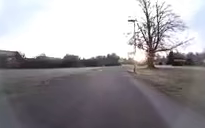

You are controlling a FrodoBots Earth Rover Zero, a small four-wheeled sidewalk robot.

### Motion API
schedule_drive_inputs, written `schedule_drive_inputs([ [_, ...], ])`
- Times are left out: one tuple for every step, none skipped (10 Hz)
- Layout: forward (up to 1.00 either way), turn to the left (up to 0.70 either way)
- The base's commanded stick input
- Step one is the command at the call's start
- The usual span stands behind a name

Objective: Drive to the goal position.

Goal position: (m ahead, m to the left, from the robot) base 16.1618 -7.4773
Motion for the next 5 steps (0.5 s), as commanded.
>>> schedule_drive_inputs([
  [1.0,0.0],
  [1.0,0.0],
  [1.0,0.0],
  [1.0,0.0],
  [1.0,0.0],
])
